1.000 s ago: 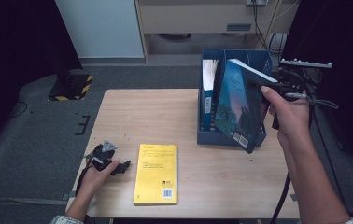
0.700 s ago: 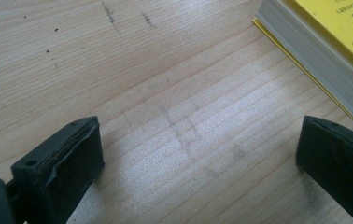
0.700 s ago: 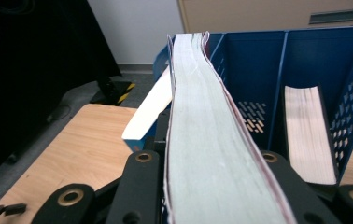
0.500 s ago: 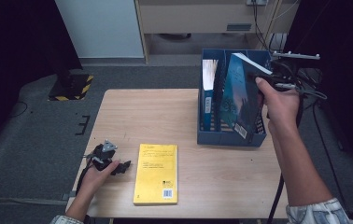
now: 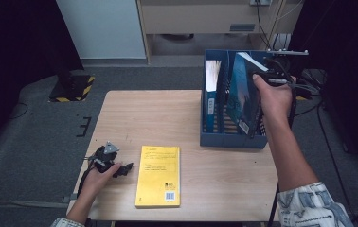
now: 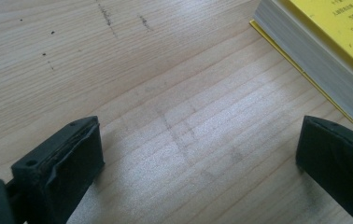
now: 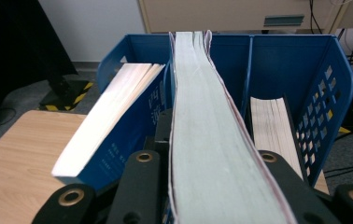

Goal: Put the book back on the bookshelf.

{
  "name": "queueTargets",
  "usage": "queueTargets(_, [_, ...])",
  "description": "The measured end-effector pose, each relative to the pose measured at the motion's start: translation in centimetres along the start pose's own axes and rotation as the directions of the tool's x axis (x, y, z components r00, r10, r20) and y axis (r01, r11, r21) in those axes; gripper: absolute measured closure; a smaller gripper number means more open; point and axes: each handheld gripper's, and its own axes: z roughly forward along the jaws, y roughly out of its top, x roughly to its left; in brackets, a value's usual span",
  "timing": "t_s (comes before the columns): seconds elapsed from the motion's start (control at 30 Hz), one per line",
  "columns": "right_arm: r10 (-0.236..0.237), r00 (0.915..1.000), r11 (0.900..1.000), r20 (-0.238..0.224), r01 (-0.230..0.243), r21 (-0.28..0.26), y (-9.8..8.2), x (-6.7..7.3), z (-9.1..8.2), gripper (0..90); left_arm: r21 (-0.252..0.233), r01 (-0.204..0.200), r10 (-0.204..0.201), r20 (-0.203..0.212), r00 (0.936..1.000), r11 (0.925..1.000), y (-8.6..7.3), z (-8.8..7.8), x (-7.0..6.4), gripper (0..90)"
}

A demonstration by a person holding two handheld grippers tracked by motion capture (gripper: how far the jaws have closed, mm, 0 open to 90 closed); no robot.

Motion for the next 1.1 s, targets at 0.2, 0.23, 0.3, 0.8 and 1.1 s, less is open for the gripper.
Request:
queueTargets(0.2, [-0.003,0.9998,1.000,0.019,0.003,0.001,-0.1,0.4,1.4,73.4,0.001,-0.001,0.001,0.001,1.0000,1.0000,0.0,0.0,0.0,0.0])
queueTargets(0.23, [-0.001,0.9998,1.000,0.020,0.001,-0.002,-0.1,0.4,1.7,73.4,0.001,-0.002,0.002,0.002,1.0000,1.0000,0.0,0.0,0.0,0.0])
queueTargets(0.3, [0.012,0.9997,1.000,0.020,-0.012,-0.004,-0.2,0.5,2.3,73.3,0.001,-0.002,0.002,0.002,1.0000,1.0000,0.0,0.0,0.0,0.0])
queueTargets(0.8, [0.031,0.9988,0.999,0.037,-0.030,-0.031,-0.5,1.1,5.8,73.3,-0.003,-0.002,0.002,0.004,1.0000,1.0000,0.1,0.1,0.0,0.0])
queueTargets(1.1, [0.047,0.9978,0.998,0.047,-0.045,-0.034,-1.3,1.2,7.5,73.3,-0.003,-0.002,0.002,0.004,1.0000,1.0000,0.1,0.1,0.0,0.0])
